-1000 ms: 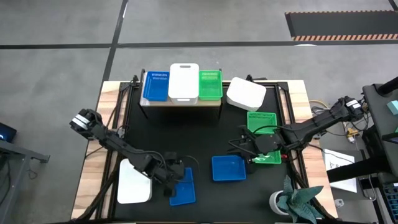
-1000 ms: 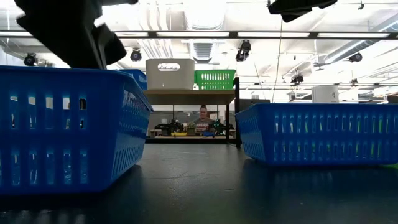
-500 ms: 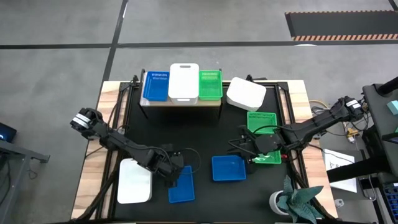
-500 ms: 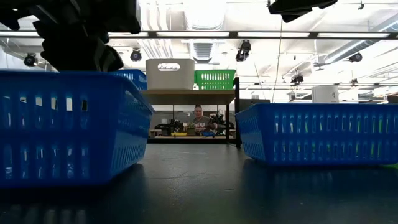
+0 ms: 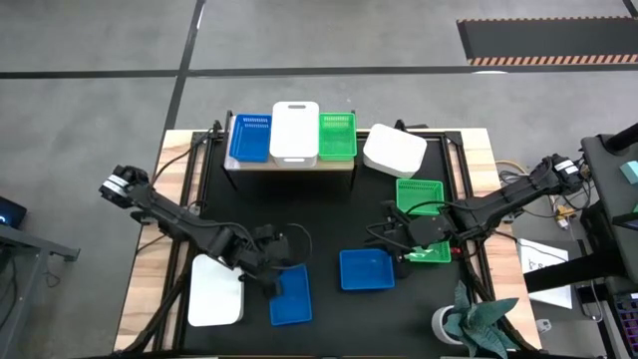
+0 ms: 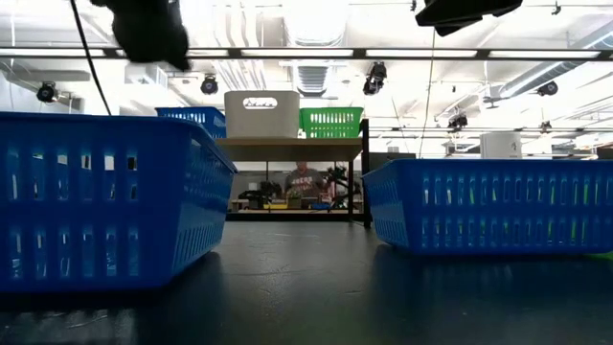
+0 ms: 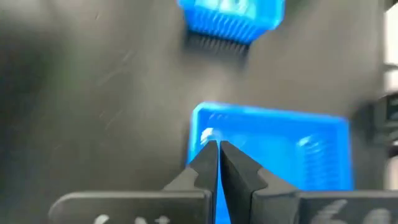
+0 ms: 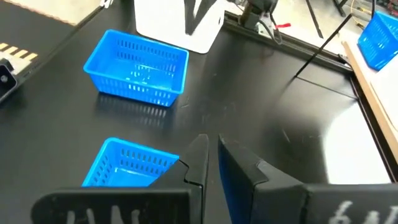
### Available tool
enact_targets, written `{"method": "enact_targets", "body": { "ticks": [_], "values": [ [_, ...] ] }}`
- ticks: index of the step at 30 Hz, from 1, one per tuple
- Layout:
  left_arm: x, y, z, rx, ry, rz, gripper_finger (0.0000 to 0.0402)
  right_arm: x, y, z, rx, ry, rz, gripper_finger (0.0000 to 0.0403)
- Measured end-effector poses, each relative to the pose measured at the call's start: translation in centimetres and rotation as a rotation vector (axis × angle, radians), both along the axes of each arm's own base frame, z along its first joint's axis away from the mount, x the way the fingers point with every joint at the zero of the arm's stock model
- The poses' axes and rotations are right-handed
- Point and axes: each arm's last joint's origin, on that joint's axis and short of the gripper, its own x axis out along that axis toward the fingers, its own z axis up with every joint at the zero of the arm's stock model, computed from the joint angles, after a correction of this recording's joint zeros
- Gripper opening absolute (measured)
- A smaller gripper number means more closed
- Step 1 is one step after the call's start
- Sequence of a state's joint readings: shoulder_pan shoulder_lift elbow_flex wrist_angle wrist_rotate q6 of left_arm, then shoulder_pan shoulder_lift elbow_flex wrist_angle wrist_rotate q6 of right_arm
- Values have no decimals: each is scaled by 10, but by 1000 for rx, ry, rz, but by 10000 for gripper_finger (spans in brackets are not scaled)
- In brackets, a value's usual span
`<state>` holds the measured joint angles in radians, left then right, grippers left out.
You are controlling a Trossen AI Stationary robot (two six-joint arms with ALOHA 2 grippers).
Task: Stack baskets on shelf by color
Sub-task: Stack the left blue bin on top of the blue bin on the shelf
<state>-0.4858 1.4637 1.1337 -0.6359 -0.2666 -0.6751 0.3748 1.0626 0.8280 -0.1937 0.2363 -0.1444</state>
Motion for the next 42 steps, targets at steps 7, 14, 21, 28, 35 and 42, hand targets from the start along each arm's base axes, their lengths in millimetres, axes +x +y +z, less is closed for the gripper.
{"method": "enact_targets", "body": {
  "ticks": [7, 14, 21, 28, 35, 42],
  "values": [
    [17, -35, 26, -74, -89, -50, 0, -1, -1, -5, -17, 21, 5, 27],
    [36, -74, 24, -166, -49, -63, 0, -3, -1, -11, -25, 38, 6, 27],
    [48, -105, -1, -367, 150, -114, 0, -3, -1, -10, -22, 36, 14, 27],
    [50, -112, -20, -535, 342, -76, 0, -2, -1, -9, -31, 30, 20, 27],
    [49, -109, -19, -538, 343, -75, 28, -2, 0, -6, -39, 19, 27, 27],
    [50, -106, -23, -451, 289, -115, 120, -2, 0, -6, -47, 16, 33, 27]
  ]
}}
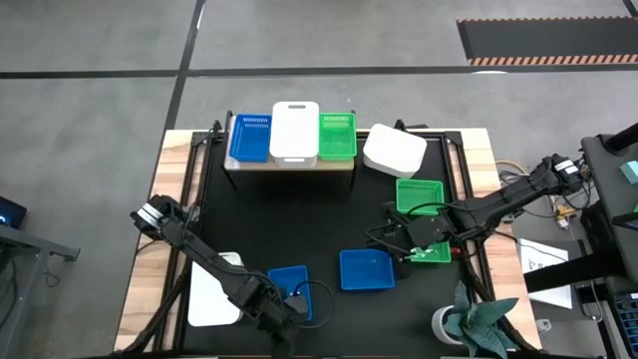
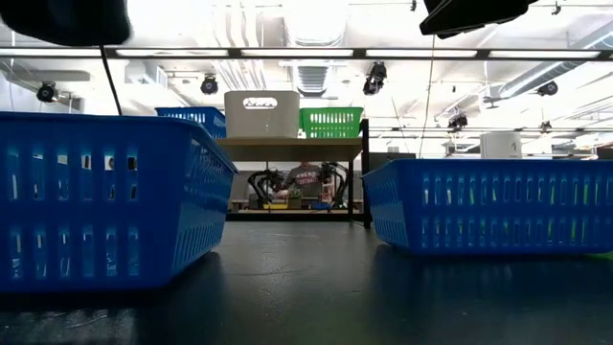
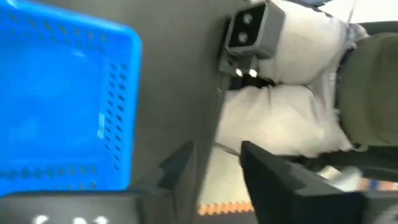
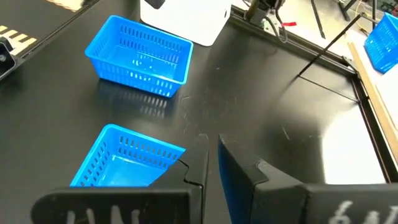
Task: Stack baskets on shelf by color
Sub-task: Stack the left blue bin on top of the blue bin on the shelf
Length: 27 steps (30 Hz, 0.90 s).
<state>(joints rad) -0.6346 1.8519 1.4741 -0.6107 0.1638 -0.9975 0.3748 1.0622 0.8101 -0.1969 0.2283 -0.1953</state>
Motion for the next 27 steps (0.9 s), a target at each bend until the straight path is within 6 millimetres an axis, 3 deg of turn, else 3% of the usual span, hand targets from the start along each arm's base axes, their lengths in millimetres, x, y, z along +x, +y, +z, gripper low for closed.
{"method": "enact_targets", "body": {
  "ticks": [4, 13, 27],
  "values": [
    [0, 3, -6, 87, -49, -7, 149, 0, 0, 0, 2, 0, -1, 27],
    [-5, 9, -26, 181, -44, -1, 152, 0, 0, 0, 17, 3, -10, 27],
    [-8, 12, -50, 202, -116, -21, 96, 0, 0, -1, 24, 10, -16, 27]
  ]
}}
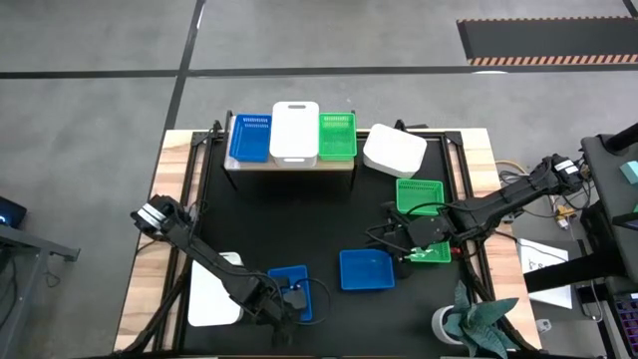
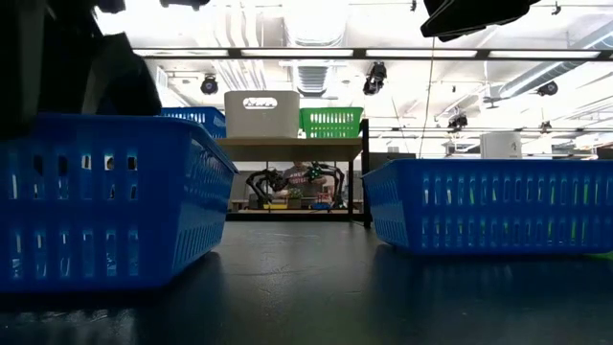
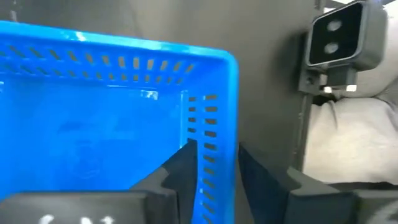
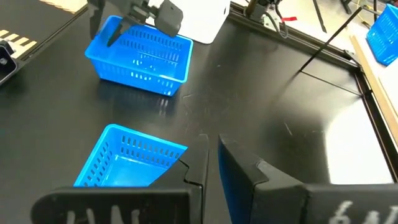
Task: Stack baskets on shelf by color
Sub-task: Stack the left blue bin on top of the blue bin on the shelf
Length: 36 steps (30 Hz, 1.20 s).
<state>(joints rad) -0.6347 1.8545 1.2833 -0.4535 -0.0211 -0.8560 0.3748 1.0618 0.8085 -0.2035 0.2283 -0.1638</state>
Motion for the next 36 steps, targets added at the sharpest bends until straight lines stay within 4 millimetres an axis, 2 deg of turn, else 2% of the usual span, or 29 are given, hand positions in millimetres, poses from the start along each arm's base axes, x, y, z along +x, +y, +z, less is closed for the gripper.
{"method": "enact_targets", "body": {
  "ticks": [9, 16, 22, 28, 36],
  "values": [
    [-2, 2, -5, 18, -3, 1, 9, 0, 0, 0, 1, 0, -1, 27],
    [-3, 3, 1, 39, 3, -22, 7, 0, 0, 0, 8, 2, -5, 27],
    [-9, 11, 32, 128, 79, -54, 5, 0, 0, 0, 7, 2, -5, 27],
    [-14, 18, 79, 293, 46, -135, 3, 0, 0, -1, 3, 4, -4, 27],
    [-21, 32, 131, 644, -4, -341, 1, 0, 0, -1, -6, 3, 2, 27]
  ]
}}
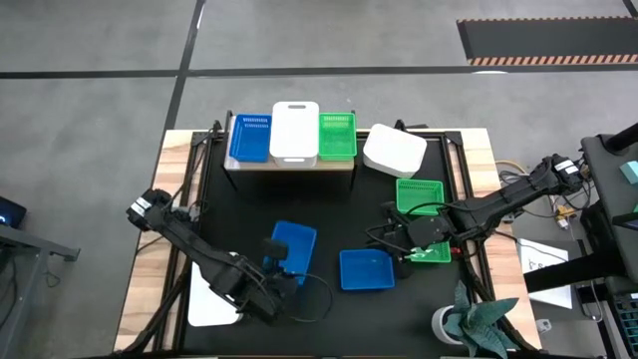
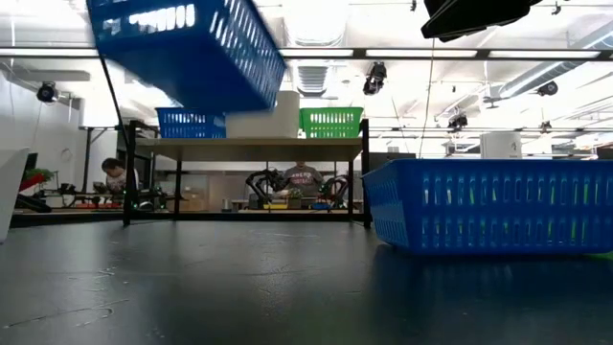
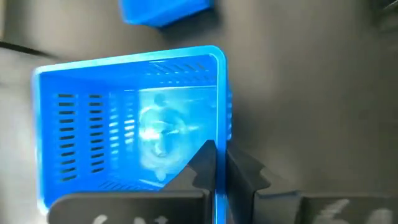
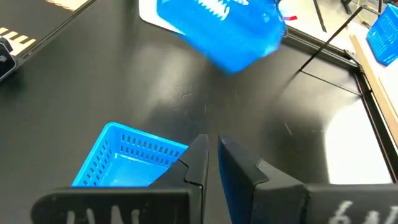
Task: Stack baskets on shelf by color
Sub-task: Stack the left blue bin on top of the blue bin on the shelf
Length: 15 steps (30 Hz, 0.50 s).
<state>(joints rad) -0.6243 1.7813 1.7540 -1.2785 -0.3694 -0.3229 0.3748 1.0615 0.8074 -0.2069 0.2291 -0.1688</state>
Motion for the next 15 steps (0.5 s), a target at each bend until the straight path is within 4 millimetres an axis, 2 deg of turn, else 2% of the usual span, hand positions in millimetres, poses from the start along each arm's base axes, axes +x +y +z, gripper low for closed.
{"method": "enact_targets", "body": {
  "ticks": [5, 12, 15],
  "values": [
    [-9, 21, 31, 185, 9, -29, 1, 0, 0, 0, 1, -1, 0, 27],
    [-26, 58, 66, 311, -40, -46, 1, 0, 0, -1, 0, 1, 0, 27],
    [-35, 80, 80, 339, -56, -37, 1, 0, 0, -1, -1, 1, -1, 27]
  ]
}}
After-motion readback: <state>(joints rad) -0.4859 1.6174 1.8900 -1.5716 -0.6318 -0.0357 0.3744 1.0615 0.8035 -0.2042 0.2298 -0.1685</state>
